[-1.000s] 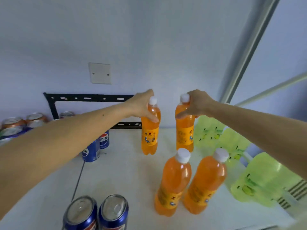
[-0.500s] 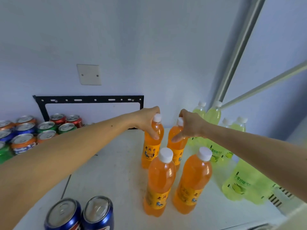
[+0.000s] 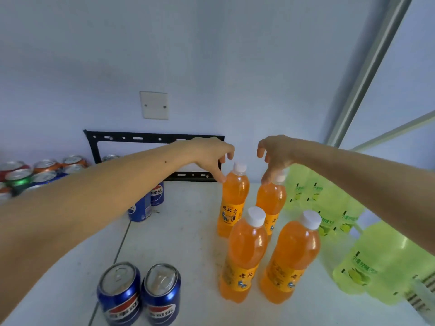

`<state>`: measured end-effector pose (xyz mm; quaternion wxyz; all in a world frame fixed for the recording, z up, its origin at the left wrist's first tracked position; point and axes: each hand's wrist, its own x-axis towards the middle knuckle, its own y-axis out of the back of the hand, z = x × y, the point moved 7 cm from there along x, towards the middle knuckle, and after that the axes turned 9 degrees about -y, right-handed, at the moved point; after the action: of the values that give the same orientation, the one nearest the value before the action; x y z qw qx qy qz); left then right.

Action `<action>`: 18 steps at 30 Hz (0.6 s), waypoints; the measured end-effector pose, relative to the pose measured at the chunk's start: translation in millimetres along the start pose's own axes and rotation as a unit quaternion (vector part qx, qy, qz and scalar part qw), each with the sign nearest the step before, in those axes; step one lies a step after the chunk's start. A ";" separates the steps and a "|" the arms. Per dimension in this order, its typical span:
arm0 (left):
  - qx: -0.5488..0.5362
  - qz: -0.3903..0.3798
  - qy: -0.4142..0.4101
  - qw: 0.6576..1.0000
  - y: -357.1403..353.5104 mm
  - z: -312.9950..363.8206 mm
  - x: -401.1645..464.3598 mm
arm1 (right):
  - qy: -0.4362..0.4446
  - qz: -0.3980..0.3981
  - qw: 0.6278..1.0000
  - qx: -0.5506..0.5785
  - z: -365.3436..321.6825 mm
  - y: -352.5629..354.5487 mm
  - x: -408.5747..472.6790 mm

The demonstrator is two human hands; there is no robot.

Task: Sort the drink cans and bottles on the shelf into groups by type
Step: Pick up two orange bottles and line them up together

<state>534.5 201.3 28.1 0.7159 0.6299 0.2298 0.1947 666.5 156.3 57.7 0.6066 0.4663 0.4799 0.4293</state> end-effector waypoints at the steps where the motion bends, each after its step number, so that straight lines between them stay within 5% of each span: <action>1: 0.006 -0.001 0.007 1.000 5.5 -4.1 -10.8 | 0.004 0.002 1.000 -0.005 -7.4 11.9 0.4; 7: 0.045 0.014 0.084 0.995 20.7 -53.4 -107.8 | 0.090 0.037 0.995 0.009 -99.8 68.3 -7.2; 18: 0.063 0.015 0.230 0.971 5.9 -187.3 -355.8 | 0.252 0.031 0.967 -0.031 -374.3 69.4 -49.5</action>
<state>135.8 152.0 44.9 0.5996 0.6159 0.3902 0.3300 285.2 179.5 95.4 0.4666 0.3385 0.5892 0.5662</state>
